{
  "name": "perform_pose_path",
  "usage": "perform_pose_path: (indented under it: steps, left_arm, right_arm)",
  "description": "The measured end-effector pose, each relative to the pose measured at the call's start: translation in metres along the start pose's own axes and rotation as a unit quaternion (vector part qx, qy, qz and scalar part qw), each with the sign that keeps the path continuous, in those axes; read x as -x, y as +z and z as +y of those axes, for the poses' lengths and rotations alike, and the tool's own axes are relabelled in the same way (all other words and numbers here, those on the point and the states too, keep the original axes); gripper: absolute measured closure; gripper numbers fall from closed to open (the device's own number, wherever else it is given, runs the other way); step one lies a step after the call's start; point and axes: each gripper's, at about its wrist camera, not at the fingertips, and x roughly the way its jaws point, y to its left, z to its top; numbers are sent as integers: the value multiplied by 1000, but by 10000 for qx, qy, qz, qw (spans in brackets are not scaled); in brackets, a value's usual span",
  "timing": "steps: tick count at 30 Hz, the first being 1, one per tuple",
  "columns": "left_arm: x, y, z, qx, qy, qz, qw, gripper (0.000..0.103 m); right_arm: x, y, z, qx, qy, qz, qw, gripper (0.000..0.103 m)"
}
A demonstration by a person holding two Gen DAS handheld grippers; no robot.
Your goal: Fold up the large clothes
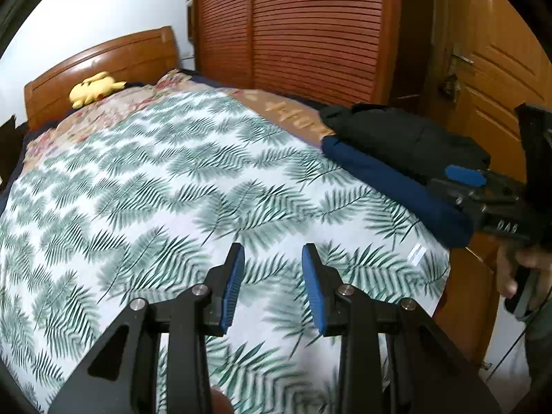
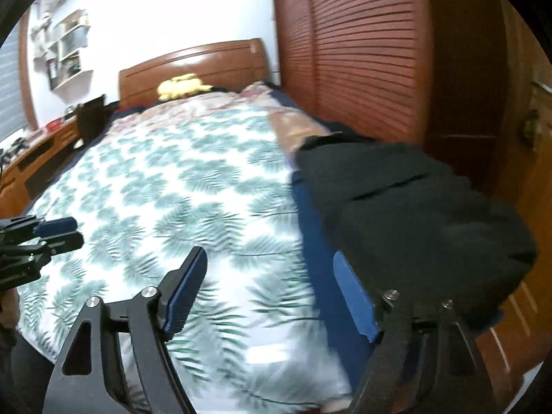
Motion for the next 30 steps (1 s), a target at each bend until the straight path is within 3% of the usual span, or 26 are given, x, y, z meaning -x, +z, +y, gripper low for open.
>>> perform_pose_path:
  steps: [7,13,22,30]
  left_arm:
    - [36,-36,50,305,599,-27,9977,70]
    - [74,-69,90,642,1144,-98,9913,69]
    - [134,-109,124,1153,1552,-236,9808,69]
    - [179,-130,125,1259,1753,-384,9757,69]
  right_arm:
    - [-35,-9,82,266,503,195,9982,17]
    - [-39,-18,140,432,846,199,9953,16]
    - [-11,-25,204,671,1074,45,9919,13]
    - [28,-29,227,708,1195,-144,9902,13]
